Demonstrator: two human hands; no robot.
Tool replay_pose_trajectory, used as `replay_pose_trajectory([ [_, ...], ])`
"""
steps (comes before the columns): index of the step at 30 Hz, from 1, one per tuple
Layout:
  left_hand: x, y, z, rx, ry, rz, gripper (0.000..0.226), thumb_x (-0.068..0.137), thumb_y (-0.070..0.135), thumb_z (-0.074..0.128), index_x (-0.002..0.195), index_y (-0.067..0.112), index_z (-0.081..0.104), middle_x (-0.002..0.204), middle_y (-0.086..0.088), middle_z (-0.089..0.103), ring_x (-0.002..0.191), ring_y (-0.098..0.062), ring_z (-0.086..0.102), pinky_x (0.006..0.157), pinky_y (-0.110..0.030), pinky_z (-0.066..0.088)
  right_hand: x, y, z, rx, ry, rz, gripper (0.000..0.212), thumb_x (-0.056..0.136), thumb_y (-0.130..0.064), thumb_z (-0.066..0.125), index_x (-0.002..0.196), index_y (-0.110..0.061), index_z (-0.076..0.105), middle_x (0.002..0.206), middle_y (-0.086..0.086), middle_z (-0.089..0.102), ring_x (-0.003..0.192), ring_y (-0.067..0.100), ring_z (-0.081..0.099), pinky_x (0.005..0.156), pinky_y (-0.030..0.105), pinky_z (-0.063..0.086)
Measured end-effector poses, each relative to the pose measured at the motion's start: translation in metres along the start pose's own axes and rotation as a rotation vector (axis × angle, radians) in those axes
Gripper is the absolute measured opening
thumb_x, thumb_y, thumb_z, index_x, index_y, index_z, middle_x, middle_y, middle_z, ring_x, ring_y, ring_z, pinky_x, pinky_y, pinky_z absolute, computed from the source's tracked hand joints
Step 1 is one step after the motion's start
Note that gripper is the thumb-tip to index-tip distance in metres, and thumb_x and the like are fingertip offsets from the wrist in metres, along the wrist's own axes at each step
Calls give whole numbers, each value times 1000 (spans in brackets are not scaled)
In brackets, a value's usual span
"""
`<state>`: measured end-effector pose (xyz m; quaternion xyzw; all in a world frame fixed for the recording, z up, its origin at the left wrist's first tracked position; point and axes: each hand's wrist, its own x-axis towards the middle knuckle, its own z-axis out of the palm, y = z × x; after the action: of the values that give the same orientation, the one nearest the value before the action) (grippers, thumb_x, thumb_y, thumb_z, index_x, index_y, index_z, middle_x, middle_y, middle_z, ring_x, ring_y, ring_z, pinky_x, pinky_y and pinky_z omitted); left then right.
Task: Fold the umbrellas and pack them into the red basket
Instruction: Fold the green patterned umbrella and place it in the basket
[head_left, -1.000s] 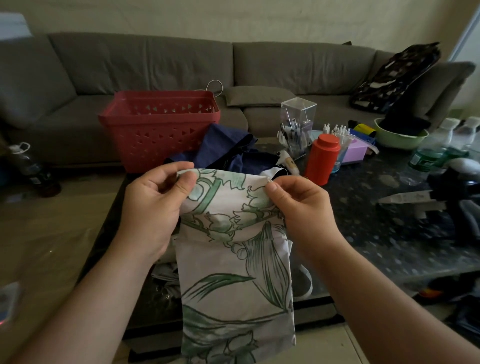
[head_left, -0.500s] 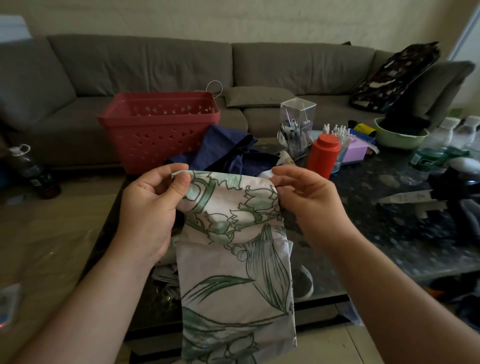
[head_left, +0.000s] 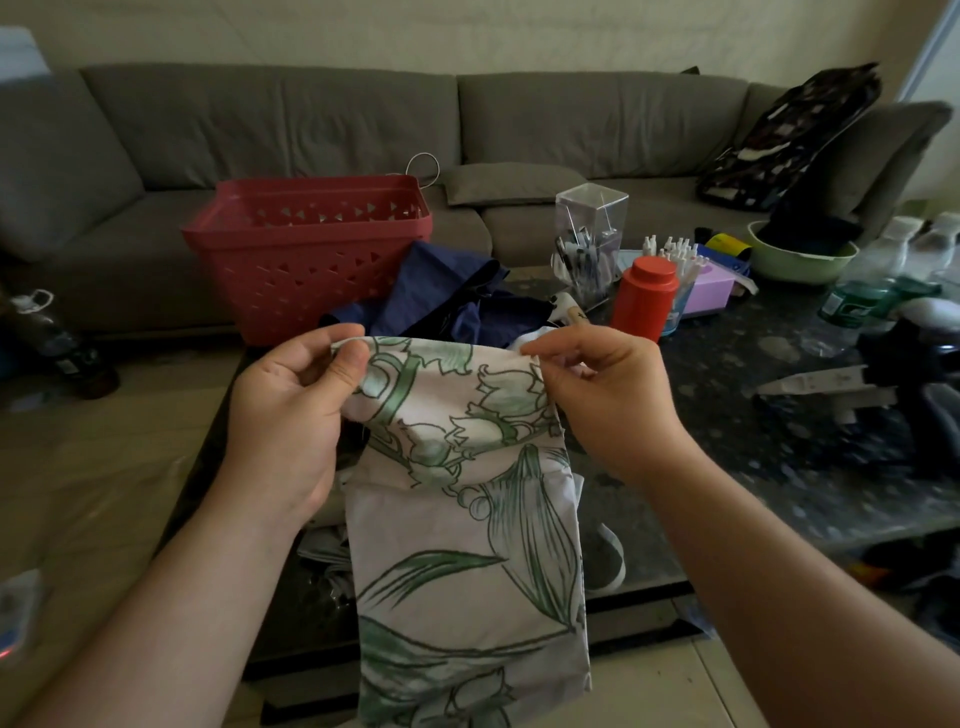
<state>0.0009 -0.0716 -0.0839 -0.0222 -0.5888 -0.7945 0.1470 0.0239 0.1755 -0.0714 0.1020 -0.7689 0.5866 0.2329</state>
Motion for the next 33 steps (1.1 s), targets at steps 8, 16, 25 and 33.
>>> replay_pose_trajectory([
  [8, -1, 0, 3, 2, 10, 8, 13, 97, 8, 70, 99, 19, 76, 90, -1, 78, 88, -18, 74, 79, -33, 61, -1, 0, -1, 79, 43, 48, 29, 91, 11, 69, 87, -17, 76, 96, 5, 76, 91, 16, 74, 83, 28, 60],
  [16, -3, 3, -1, 92, 0, 97, 10, 92, 31, 72, 84, 27, 76, 82, 11, 74, 83, -6, 68, 81, -25, 55, -11, -1, 1, 106, -198, 300, 60, 79, -48, 88, 133, -37, 65, 118, -4, 75, 111, 18, 73, 92, 39, 62],
  [25, -9, -6, -19, 454, -269, 115, 49, 81, 6, 85, 118, 34, 67, 111, 15, 78, 105, -3, 74, 88, -23, 61, -17, -11, -1, 174, -64, 303, 9, 97, -6, 70, 90, -10, 75, 86, 15, 75, 82, 27, 70, 88, 56, 60],
  [33, -3, -15, -14, 414, -51, 157, 15, 104, 39, 63, 98, 34, 75, 98, 1, 79, 96, -19, 75, 88, -50, 61, -19, -9, -2, 215, -27, 354, 18, 96, -30, 70, 111, -20, 75, 101, 4, 77, 90, 15, 74, 82, 31, 63],
])
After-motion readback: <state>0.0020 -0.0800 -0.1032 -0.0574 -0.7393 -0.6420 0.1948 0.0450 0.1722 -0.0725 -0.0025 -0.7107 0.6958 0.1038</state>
